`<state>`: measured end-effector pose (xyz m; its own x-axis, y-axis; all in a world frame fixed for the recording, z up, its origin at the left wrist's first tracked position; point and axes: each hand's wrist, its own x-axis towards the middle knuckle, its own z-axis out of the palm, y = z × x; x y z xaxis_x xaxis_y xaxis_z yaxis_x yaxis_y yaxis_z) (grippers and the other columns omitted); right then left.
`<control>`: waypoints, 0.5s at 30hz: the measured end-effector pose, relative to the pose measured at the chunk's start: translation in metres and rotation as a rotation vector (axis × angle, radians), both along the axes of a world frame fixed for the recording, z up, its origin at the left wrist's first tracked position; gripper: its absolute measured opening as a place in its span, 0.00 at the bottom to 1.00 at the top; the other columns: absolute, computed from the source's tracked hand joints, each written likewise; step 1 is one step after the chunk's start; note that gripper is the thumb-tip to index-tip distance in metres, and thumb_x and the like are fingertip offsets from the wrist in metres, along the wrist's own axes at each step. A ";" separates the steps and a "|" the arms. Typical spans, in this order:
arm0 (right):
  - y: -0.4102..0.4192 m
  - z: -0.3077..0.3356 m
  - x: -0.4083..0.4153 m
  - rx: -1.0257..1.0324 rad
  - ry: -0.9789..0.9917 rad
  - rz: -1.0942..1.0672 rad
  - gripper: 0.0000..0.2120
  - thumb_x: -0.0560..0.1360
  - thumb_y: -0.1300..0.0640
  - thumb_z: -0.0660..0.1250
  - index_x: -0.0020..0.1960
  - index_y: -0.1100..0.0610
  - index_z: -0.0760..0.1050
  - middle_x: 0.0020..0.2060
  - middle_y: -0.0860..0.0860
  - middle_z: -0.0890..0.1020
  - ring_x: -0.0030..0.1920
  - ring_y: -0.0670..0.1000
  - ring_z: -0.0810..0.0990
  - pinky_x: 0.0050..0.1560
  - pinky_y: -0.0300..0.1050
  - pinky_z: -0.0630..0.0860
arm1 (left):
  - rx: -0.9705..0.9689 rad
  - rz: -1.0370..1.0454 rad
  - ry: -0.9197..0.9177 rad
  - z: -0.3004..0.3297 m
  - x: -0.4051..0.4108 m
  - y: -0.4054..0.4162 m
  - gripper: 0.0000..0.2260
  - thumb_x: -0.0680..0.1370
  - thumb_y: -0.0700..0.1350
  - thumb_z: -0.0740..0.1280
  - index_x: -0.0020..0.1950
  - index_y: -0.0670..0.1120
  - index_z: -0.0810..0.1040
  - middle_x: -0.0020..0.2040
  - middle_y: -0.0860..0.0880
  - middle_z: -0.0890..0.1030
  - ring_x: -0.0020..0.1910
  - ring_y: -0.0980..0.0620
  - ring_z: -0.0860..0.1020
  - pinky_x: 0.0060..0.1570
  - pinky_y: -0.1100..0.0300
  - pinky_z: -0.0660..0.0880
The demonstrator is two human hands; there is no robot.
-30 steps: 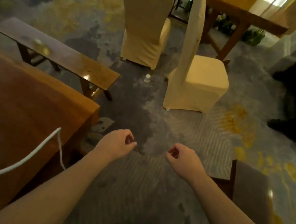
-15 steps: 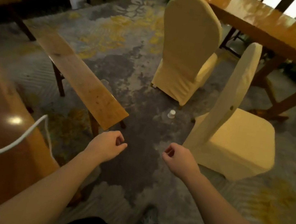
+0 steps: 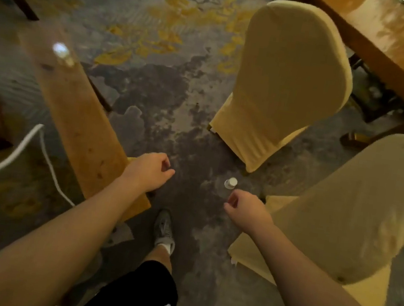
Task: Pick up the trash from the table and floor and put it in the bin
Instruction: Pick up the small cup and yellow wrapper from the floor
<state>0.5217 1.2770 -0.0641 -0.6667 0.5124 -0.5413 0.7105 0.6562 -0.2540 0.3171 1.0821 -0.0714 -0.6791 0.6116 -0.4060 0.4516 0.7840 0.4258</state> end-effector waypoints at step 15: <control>0.196 -0.239 -0.185 -0.052 -0.303 -0.096 0.12 0.74 0.51 0.67 0.54 0.56 0.79 0.52 0.58 0.84 0.55 0.61 0.81 0.53 0.52 0.78 | -0.431 0.016 -0.143 -0.255 -0.199 0.097 0.17 0.78 0.56 0.65 0.60 0.46 0.79 0.56 0.44 0.82 0.55 0.42 0.80 0.50 0.51 0.77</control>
